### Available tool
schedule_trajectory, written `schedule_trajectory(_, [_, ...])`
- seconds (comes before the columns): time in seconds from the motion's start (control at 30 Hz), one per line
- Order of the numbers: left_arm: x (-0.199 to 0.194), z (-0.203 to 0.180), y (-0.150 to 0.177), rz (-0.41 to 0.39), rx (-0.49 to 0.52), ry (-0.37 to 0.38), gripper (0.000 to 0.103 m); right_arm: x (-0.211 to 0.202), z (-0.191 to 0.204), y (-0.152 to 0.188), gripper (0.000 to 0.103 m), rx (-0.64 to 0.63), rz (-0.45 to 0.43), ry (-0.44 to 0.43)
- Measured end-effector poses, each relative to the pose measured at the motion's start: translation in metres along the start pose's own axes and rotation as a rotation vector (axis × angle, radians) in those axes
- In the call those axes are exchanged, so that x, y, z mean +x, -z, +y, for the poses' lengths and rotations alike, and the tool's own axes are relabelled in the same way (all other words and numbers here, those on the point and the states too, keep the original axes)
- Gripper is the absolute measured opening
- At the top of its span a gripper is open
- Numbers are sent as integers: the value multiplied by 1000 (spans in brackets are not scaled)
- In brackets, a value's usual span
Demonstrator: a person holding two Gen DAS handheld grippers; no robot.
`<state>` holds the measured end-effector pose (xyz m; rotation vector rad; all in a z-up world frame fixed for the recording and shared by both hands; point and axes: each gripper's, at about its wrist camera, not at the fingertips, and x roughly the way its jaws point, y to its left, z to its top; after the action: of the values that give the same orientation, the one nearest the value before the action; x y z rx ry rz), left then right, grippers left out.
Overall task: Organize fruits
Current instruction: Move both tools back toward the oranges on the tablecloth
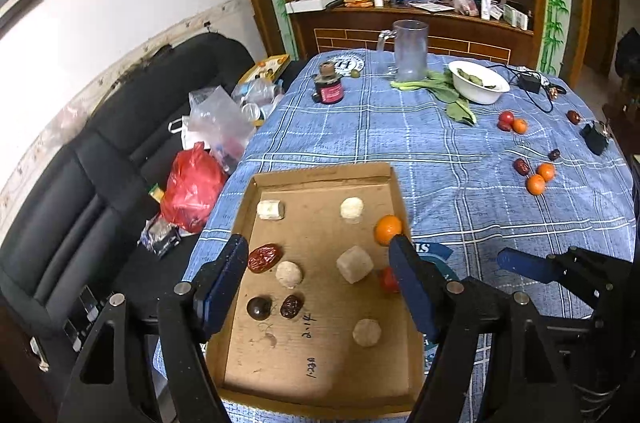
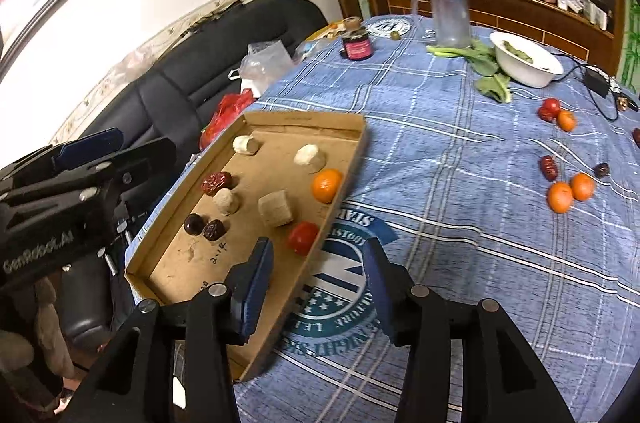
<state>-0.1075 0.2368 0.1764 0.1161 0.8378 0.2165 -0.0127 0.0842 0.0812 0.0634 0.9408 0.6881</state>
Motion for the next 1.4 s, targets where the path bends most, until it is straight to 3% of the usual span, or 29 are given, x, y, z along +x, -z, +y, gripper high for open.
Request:
schedule_trajectory(0.5, [0,-24,2,14,19,30,72,-16,-16,10,54,-2,0,36])
schedule_trajectory(0.93, [28,-27,1,71,39,77,72,0,-27,13,55,53,45,67])
schedule_trajectory(1.2, [60,-27,4,129,46,167,72,18,-45,23,55,130,86,113])
schedule_trajectory(1.4, [81,-31,5,143,38,253,72,17,-86,37,55,267,97,199])
